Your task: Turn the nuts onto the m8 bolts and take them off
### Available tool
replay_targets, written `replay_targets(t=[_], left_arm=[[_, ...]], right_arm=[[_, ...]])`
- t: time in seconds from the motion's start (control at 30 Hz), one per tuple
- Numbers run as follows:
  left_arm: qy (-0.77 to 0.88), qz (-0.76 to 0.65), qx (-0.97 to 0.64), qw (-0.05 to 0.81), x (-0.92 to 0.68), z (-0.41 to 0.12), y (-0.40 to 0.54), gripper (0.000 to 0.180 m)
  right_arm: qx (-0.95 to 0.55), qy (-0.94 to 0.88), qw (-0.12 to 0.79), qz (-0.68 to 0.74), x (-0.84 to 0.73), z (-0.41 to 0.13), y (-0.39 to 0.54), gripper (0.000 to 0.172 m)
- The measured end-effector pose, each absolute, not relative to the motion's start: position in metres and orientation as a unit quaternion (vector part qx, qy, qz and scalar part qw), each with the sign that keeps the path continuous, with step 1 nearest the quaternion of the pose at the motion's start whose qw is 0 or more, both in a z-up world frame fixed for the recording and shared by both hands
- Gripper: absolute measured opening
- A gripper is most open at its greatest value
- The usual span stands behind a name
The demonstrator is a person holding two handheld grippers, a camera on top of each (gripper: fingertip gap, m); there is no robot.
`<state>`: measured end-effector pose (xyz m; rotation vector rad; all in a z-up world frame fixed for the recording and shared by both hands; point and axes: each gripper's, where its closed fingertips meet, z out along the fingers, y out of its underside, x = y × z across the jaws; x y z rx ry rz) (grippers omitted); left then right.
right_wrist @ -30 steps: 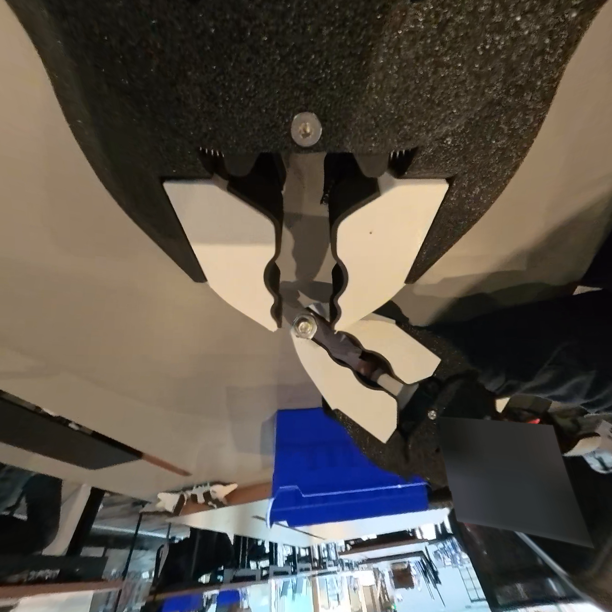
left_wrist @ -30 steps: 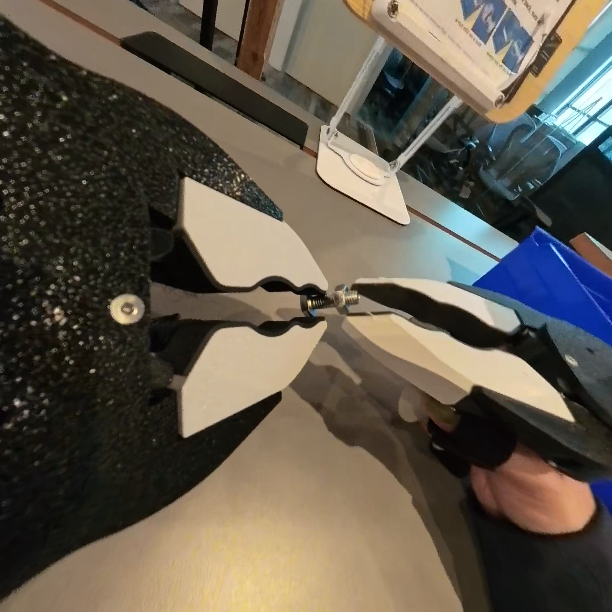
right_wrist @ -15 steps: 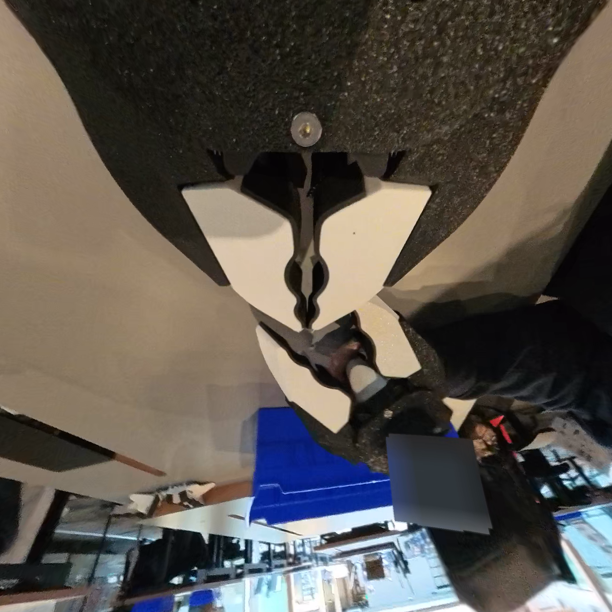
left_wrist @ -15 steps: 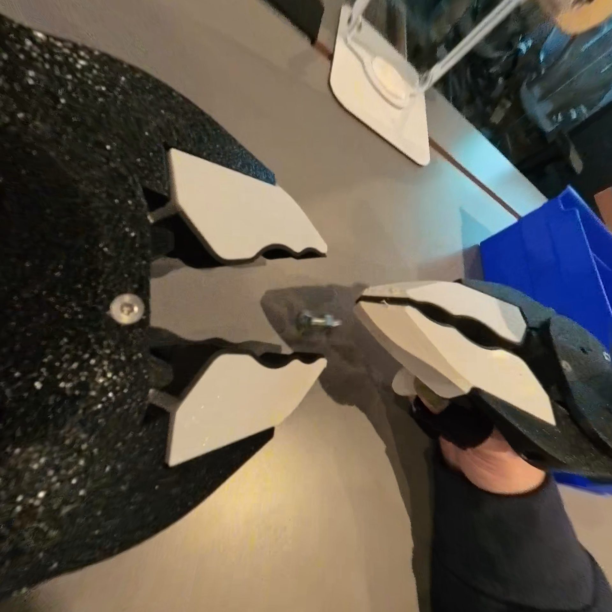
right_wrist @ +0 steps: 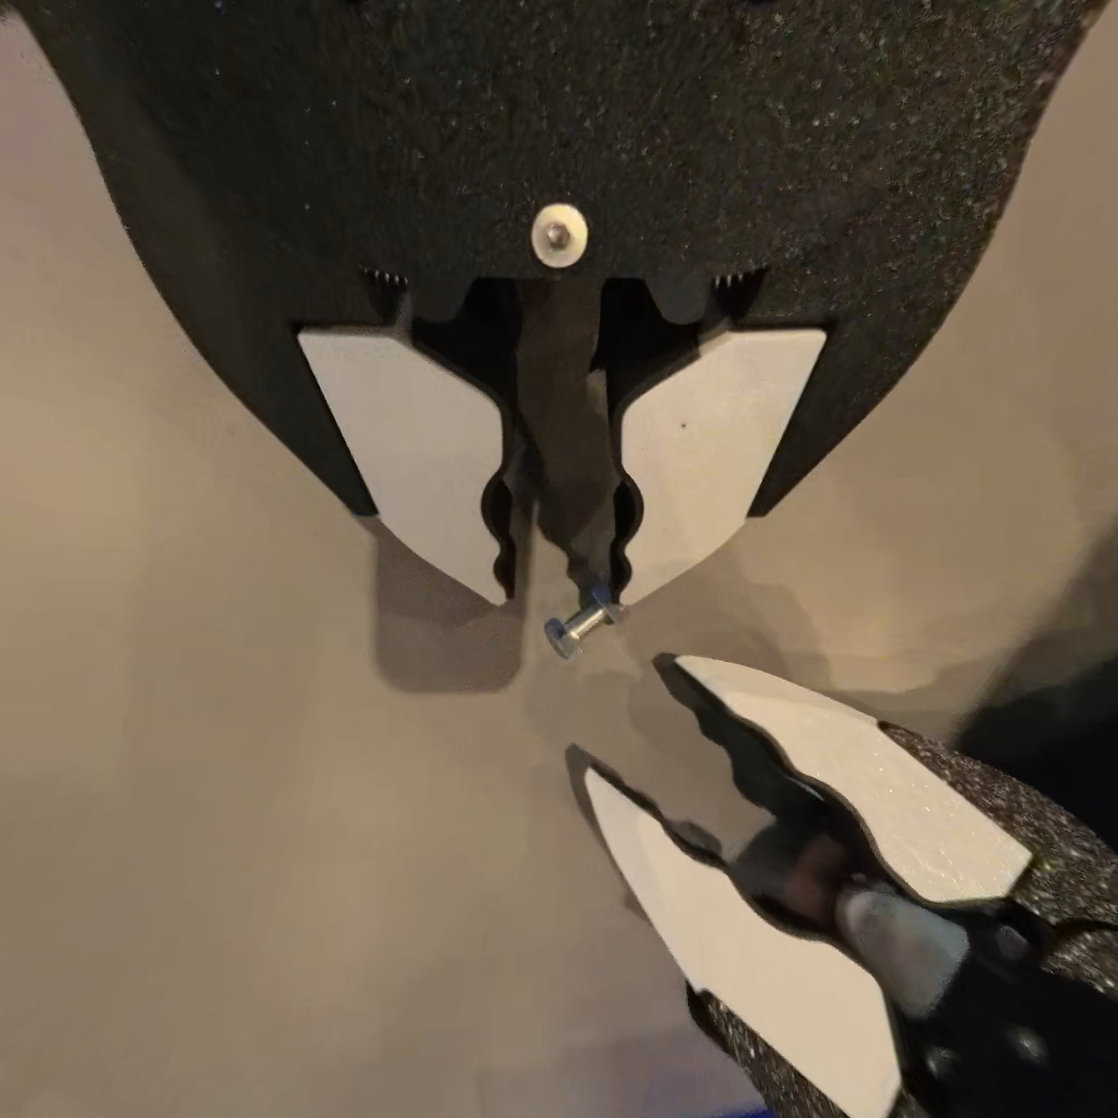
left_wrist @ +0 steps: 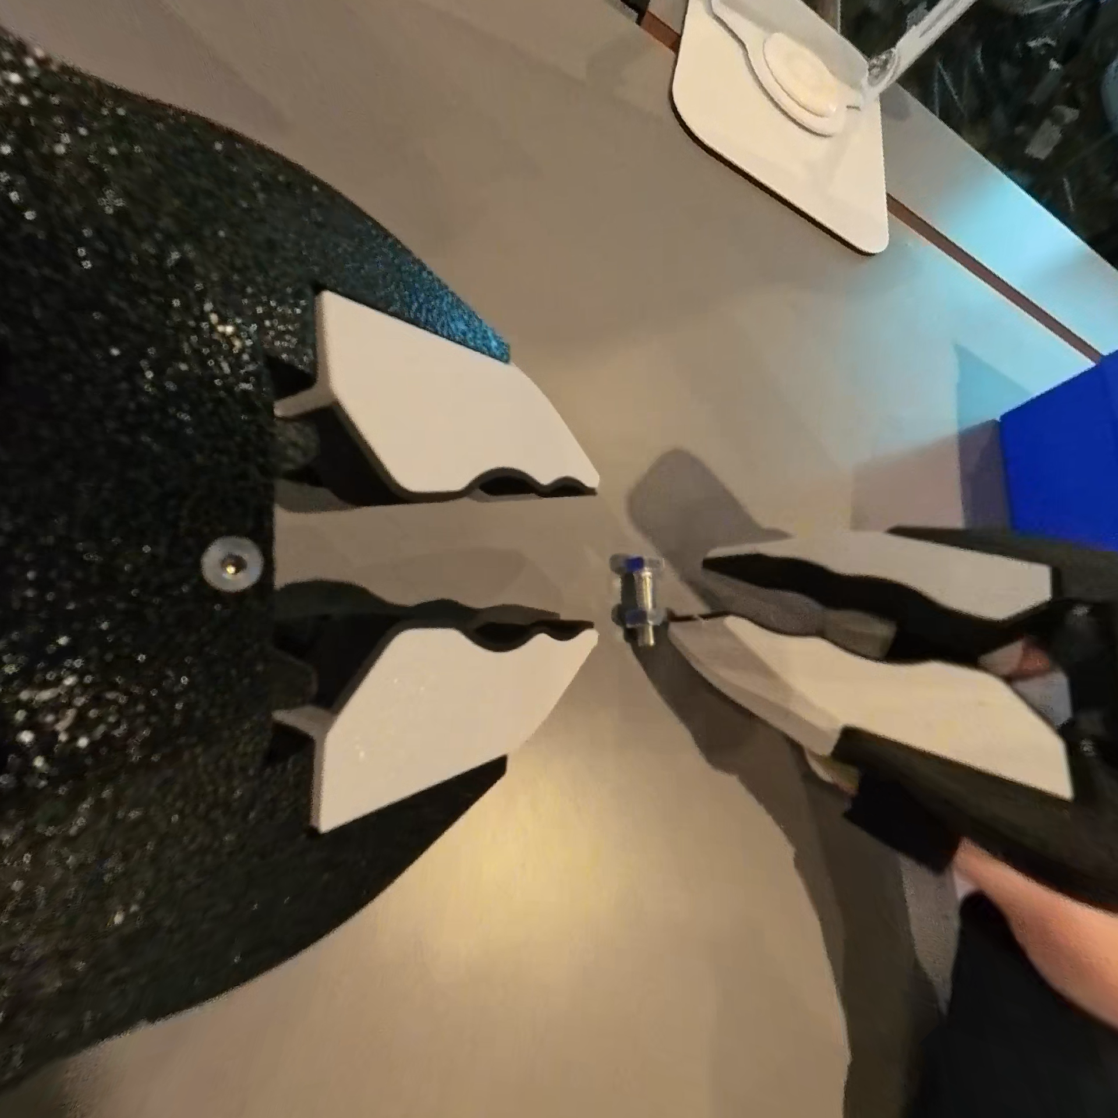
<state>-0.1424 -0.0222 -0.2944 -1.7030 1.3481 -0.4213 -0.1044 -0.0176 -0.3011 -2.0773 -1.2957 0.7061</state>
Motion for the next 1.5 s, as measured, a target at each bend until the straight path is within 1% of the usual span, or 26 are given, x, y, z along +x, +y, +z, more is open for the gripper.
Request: replay_targets(t=[0.03,0.13,0.23,0.37,0.43,0.5,0.53,0.63,0.8,0.97,1.07,1.2,1.37,1.47,1.5], left_arm=[[0.539,-0.167,-0.693,0.448,-0.144,-0.295,-0.020,0.036],[0.518,-0.165,-0.709,0.449,-0.150,-0.293,-0.014,0.032],[0.498,-0.172,-0.717,0.457,-0.154,-0.288,-0.010,0.030],[0.485,-0.179,-0.720,0.463,-0.157,-0.283,-0.008,0.028],[0.485,-0.180,-0.719,0.464,-0.157,-0.282,-0.008,0.028],[0.491,-0.179,-0.715,0.463,-0.156,-0.282,-0.010,0.028],[0.498,-0.181,-0.710,0.463,-0.155,-0.281,-0.012,0.028],[0.537,-0.181,-0.680,0.464,-0.149,-0.280,-0.022,0.031],[0.618,-0.142,-0.617,0.466,-0.139,-0.284,-0.040,0.034],[0.671,-0.123,-0.567,0.462,-0.127,-0.287,-0.056,0.037],[0.695,-0.117,-0.544,0.454,-0.122,-0.291,-0.065,0.031],[0.714,-0.097,-0.535,0.442,-0.121,-0.298,-0.069,0.015],[0.720,-0.088,-0.539,0.427,-0.122,-0.304,-0.069,0.015],[0.717,-0.081,-0.539,0.435,-0.122,-0.302,-0.067,0.021],[0.718,-0.083,-0.539,0.432,-0.122,-0.302,-0.068,0.019]], right_arm=[[-0.785,-0.483,0.288,0.258,-0.107,-0.301,-0.020,0.027],[-0.801,-0.477,0.276,0.235,-0.117,-0.301,-0.029,0.031],[-0.813,-0.483,0.276,0.171,-0.115,-0.307,-0.028,0.035],[-0.823,-0.474,0.276,0.148,-0.118,-0.309,-0.029,0.034],[-0.825,-0.471,0.278,0.144,-0.121,-0.311,-0.028,0.029],[-0.822,-0.472,0.281,0.147,-0.122,-0.311,-0.027,0.016],[-0.818,-0.477,0.286,0.145,-0.121,-0.311,-0.025,0.015],[-0.785,-0.524,0.284,0.172,-0.120,-0.311,-0.029,0.015],[-0.717,-0.591,0.271,0.250,-0.116,-0.308,-0.045,0.015],[-0.657,-0.646,0.263,0.286,-0.121,-0.298,-0.069,0.015],[-0.648,-0.654,0.253,0.298,-0.124,-0.297,-0.077,0.015],[-0.645,-0.659,0.238,0.303,-0.123,-0.300,-0.081,0.015],[-0.647,-0.661,0.229,0.304,-0.122,-0.304,-0.083,0.015],[-0.645,-0.655,0.235,0.315,-0.122,-0.299,-0.083,0.014],[-0.645,-0.654,0.236,0.317,-0.122,-0.298,-0.083,0.014]])
